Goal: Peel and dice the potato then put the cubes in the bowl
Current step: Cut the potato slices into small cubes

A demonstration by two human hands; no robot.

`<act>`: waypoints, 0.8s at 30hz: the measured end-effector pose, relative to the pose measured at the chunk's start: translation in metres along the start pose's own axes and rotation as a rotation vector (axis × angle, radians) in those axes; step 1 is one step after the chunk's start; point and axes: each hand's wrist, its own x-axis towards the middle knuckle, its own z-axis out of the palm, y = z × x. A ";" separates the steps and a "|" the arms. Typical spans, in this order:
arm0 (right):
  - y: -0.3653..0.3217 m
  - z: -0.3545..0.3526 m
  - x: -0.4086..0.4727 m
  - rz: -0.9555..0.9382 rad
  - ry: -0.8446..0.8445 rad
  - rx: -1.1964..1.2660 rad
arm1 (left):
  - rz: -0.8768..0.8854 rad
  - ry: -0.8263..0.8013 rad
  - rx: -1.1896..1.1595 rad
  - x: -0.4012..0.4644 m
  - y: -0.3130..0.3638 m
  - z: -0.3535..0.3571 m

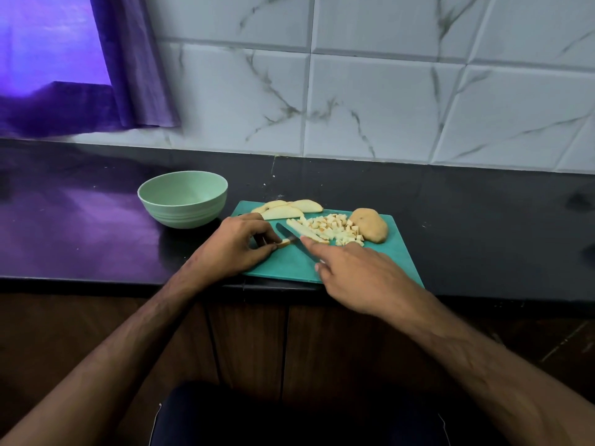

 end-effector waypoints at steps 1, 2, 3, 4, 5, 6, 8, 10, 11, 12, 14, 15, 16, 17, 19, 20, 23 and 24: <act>0.002 -0.003 -0.001 0.004 0.012 0.005 | -0.005 0.003 -0.001 0.000 0.000 0.000; 0.003 -0.006 -0.004 0.007 0.022 0.007 | -0.009 0.002 -0.003 0.000 0.000 0.000; 0.004 -0.008 -0.007 0.004 0.026 0.005 | -0.012 0.001 -0.004 0.000 0.000 0.000; 0.005 -0.008 -0.011 0.000 0.023 0.000 | -0.012 -0.001 -0.005 0.001 0.000 0.000; 0.004 -0.006 -0.014 -0.007 0.014 -0.007 | -0.010 -0.001 -0.009 0.001 0.000 0.000; 0.003 -0.003 -0.018 -0.013 0.003 -0.017 | -0.008 -0.003 -0.013 0.001 0.000 0.000; 0.002 0.004 -0.020 -0.012 -0.005 -0.032 | -0.010 -0.009 -0.018 0.002 -0.001 0.000; 0.000 0.009 -0.016 -0.005 -0.008 -0.018 | -0.015 -0.015 -0.014 0.002 -0.001 -0.001; -0.001 0.011 -0.014 -0.004 -0.009 -0.009 | -0.019 -0.019 -0.011 0.002 -0.001 -0.001; -0.003 0.012 -0.012 -0.001 -0.004 -0.007 | -0.020 -0.020 -0.009 0.002 -0.001 -0.001; -0.006 0.014 -0.009 0.003 0.016 -0.024 | -0.012 -0.018 -0.003 0.001 -0.001 0.000; -0.008 0.013 -0.007 -0.002 0.019 -0.033 | -0.005 -0.018 0.003 0.000 -0.002 -0.001; -0.009 0.012 -0.004 -0.009 0.013 -0.033 | 0.002 -0.016 0.007 -0.001 -0.003 0.000; -0.009 0.009 -0.001 -0.013 0.000 -0.022 | 0.008 -0.013 0.009 -0.002 -0.004 0.000; -0.006 0.000 0.002 -0.011 -0.013 0.003 | 0.020 -0.002 0.017 -0.003 -0.005 0.000; -0.004 -0.004 0.002 -0.008 -0.004 0.005 | 0.022 0.008 0.029 -0.004 -0.005 0.001; -0.001 -0.006 -0.008 -0.012 0.016 0.001 | 0.007 0.053 0.088 -0.006 -0.005 0.001; -0.002 -0.002 -0.013 -0.018 0.011 -0.006 | 0.009 0.060 0.098 -0.006 -0.006 0.001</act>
